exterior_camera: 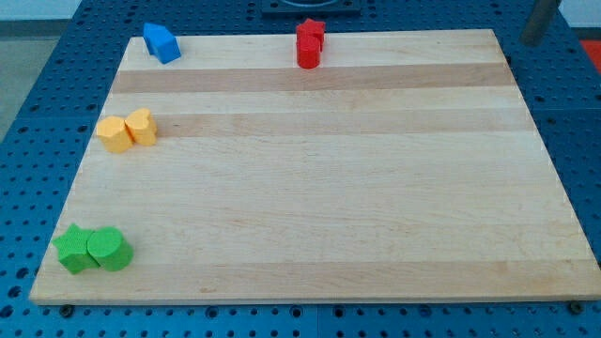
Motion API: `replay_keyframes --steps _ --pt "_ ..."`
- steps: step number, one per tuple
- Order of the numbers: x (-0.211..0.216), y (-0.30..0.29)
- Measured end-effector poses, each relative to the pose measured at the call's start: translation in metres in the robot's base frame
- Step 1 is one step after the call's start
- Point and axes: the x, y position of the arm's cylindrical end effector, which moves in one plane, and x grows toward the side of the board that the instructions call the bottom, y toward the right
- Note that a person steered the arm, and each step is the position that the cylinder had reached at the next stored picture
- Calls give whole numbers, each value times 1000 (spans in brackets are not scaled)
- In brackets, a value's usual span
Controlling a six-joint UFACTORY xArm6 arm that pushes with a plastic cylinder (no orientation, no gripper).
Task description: Push the blue blocks slightly up
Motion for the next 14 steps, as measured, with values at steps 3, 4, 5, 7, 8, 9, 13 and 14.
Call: replay_keyframes --steps 3,4,5,7,8,9,13,14 --pt "81 -124" --pt "134 -225" --pt "166 -308" --pt "167 -480" --pt "123 -533" --pt "60 -563" --pt "-31 -545" --pt "-31 -545"
